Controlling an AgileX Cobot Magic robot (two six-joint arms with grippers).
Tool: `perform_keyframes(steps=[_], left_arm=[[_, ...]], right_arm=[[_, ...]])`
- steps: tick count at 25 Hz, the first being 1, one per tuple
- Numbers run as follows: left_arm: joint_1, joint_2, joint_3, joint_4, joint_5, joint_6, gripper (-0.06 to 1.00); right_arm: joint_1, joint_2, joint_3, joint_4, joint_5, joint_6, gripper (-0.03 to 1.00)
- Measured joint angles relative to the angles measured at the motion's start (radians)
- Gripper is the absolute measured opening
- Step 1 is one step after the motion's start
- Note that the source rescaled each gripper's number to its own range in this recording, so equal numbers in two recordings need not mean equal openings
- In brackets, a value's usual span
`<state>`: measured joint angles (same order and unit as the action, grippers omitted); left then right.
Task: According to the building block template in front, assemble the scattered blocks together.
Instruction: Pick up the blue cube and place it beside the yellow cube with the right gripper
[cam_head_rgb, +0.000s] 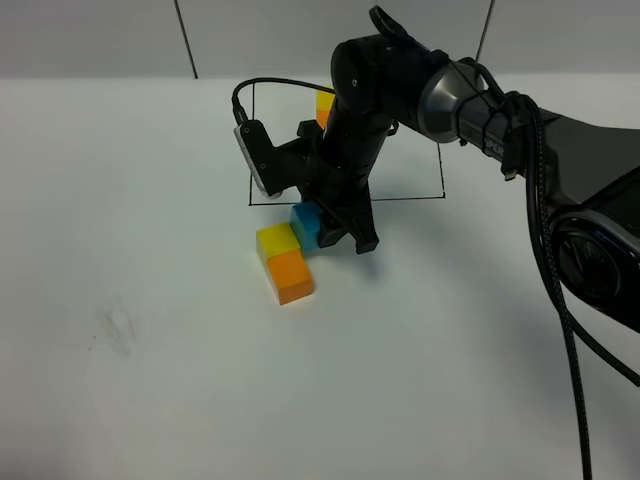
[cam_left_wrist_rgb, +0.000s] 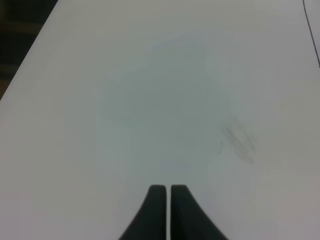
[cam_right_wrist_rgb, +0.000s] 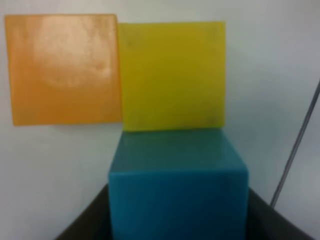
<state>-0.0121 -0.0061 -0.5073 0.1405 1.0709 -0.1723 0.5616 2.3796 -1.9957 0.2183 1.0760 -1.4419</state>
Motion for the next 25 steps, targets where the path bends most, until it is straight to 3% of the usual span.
perform_keyframes(steps=[25], left_arm=[[0.000, 0.000, 0.000, 0.000, 0.000, 0.001, 0.00]], right_arm=[[0.000, 0.053, 0.000, 0.028, -0.036, -0.035, 0.54]])
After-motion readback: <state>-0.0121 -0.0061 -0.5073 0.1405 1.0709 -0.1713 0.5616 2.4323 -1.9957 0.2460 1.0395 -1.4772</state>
